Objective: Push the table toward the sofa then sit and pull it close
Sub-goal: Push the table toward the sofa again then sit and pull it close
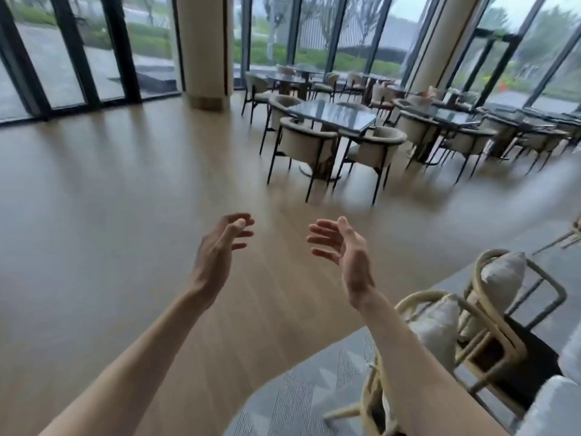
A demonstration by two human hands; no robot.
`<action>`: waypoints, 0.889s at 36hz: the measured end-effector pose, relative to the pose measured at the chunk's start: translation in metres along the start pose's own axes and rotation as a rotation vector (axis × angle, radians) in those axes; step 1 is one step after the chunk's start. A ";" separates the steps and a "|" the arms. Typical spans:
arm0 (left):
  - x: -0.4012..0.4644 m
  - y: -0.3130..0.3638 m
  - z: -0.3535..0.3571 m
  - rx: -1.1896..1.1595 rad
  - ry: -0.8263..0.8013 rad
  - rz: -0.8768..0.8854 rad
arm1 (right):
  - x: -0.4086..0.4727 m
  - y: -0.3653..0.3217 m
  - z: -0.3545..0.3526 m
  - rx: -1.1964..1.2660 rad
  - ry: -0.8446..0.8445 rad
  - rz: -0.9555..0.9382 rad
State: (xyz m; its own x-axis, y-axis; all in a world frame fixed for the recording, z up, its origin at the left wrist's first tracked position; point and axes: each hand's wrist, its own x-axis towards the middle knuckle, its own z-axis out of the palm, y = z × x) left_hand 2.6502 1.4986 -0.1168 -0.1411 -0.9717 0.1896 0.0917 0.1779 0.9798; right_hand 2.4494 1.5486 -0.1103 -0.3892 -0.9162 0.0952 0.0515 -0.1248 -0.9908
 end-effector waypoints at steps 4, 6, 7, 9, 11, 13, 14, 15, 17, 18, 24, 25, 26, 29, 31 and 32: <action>0.123 0.000 0.015 -0.059 -0.084 0.001 | 0.091 -0.004 0.030 -0.038 0.069 -0.003; 0.181 -0.002 0.028 -0.099 -0.115 0.001 | 0.142 -0.006 0.038 -0.044 0.105 -0.021; 0.210 -0.008 0.035 -0.114 -0.125 -0.007 | 0.171 -0.007 0.040 -0.028 0.121 -0.023; 0.270 -0.025 0.047 -0.097 -0.174 -0.004 | 0.232 -0.002 0.042 0.002 0.153 -0.051; 0.334 -0.048 0.061 -0.079 -0.229 0.010 | 0.298 0.009 0.042 0.040 0.172 -0.094; 0.398 -0.073 0.075 -0.060 -0.270 0.064 | 0.364 0.026 0.042 0.069 0.191 -0.159; 0.430 -0.082 0.082 -0.063 -0.270 0.077 | 0.395 0.033 0.042 0.080 0.199 -0.175; 0.458 -0.091 0.088 -0.075 -0.263 0.064 | 0.422 0.041 0.039 0.095 0.219 -0.165; 0.514 -0.099 0.106 -0.109 -0.264 0.058 | 0.472 0.049 0.034 0.138 0.260 -0.160; 0.536 -0.102 0.115 -0.114 -0.271 0.028 | 0.491 0.051 0.030 0.145 0.276 -0.123; 0.658 -0.102 0.207 -0.103 -0.397 0.005 | 0.600 0.026 -0.027 0.119 0.391 -0.063; 0.678 -0.105 0.231 -0.105 -0.426 0.010 | 0.619 0.023 -0.046 0.112 0.421 -0.077; 0.692 -0.106 0.253 -0.106 -0.454 0.016 | 0.635 0.018 -0.064 0.111 0.453 -0.088; 0.734 -0.122 0.333 -0.147 -0.543 0.028 | 0.682 0.018 -0.124 0.095 0.553 -0.140; 0.755 -0.137 0.387 -0.173 -0.590 0.025 | 0.713 0.022 -0.166 0.091 0.605 -0.155; 0.766 -0.145 0.416 -0.185 -0.617 0.028 | 0.730 0.026 -0.188 0.089 0.629 -0.162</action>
State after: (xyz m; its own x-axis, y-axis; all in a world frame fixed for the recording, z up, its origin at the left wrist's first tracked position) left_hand 2.1192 0.7934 -0.0868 -0.6720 -0.6892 0.2711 0.2640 0.1192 0.9571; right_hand 1.9935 0.9484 -0.0847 -0.8608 -0.4889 0.1417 0.0124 -0.2986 -0.9543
